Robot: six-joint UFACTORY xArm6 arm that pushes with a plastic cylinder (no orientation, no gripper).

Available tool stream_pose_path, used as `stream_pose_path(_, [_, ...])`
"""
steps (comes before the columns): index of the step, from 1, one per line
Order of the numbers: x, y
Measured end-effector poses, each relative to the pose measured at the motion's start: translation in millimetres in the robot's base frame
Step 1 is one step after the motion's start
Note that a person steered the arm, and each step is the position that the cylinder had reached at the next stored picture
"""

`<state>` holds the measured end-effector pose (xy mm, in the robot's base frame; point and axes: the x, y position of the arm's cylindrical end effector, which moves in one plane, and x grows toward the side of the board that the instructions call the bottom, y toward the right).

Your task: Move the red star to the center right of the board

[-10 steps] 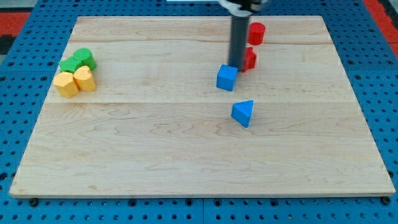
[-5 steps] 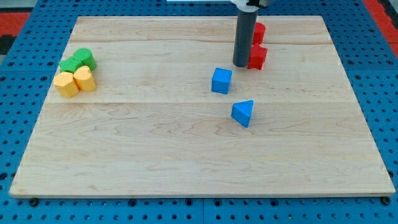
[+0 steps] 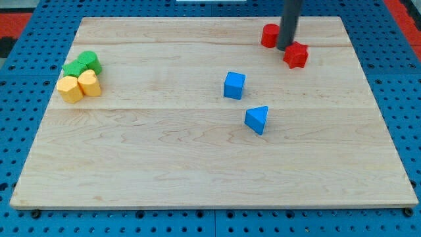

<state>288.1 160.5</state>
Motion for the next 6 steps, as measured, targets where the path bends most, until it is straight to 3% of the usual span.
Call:
stream_pose_path(2, [4.8, 24.7])
stream_pose_path(4, [10.6, -7.1])
stream_pose_path(6, [53.5, 22.9])
